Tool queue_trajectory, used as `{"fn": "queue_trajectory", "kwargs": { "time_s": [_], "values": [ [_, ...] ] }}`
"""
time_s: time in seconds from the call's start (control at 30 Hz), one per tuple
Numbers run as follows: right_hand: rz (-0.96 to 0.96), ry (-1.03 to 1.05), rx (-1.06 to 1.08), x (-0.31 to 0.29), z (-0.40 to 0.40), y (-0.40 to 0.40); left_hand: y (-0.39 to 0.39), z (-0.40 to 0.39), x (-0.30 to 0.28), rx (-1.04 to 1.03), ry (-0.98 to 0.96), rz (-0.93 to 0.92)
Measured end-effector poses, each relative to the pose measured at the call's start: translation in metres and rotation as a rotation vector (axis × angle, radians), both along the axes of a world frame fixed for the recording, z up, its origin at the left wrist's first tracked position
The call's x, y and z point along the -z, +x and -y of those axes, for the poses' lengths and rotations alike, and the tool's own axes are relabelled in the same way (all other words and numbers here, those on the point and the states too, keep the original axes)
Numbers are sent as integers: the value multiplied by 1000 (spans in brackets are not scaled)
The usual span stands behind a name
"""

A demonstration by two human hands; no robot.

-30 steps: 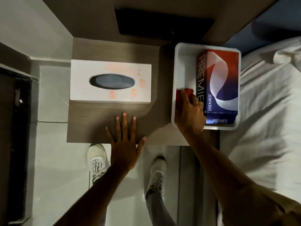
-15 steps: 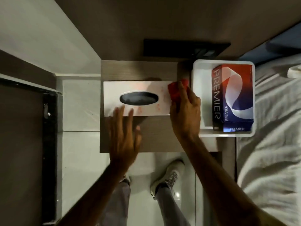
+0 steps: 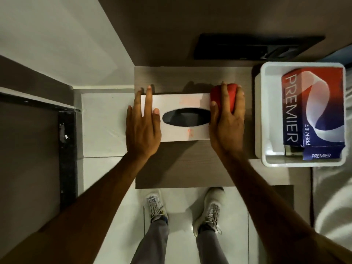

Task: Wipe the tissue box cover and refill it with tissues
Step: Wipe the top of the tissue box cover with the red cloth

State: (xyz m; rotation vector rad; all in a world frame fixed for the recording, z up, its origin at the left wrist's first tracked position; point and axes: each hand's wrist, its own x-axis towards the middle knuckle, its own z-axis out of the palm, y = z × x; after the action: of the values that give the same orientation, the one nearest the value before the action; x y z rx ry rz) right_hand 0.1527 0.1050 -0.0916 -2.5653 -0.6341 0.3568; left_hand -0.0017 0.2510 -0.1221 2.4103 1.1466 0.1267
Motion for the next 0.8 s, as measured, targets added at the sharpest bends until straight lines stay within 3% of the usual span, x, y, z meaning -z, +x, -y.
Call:
{"fn": "queue_trajectory", "kwargs": {
  "time_s": [0.13, 0.27, 0.33, 0.43, 0.5, 0.57, 0.63, 0.73, 0.8],
  "values": [
    [65, -144, -56, 1, -46, -16, -2, 0, 2, -1, 12, 12],
    [85, -207, -418, -4, -54, -23, -8, 2, 6, 37, 125, -12],
    [95, -263, -513, -6, -37, -8, -7, -1, 5, 22, 91, -11],
    [81, -229, -303, -9, -27, 5, -4, -3, 8, 13, 51, -36],
    [57, -198, -65, -7, -48, -5, -5, -3, 13, 7, 68, -22],
    [36, -208, 39, -7, -79, -24, -7, -1, 17, 7, 102, 11],
    [27, -182, -112, -9, -100, -43, -9, -1, 21, 8, 128, 24],
    [116, -211, -516, -10, -91, -49, -8, 0, 20, 23, 169, -3],
    [120, -232, -664, -10, -74, -28, -5, -1, 17, -6, 101, 12]
  ]
}}
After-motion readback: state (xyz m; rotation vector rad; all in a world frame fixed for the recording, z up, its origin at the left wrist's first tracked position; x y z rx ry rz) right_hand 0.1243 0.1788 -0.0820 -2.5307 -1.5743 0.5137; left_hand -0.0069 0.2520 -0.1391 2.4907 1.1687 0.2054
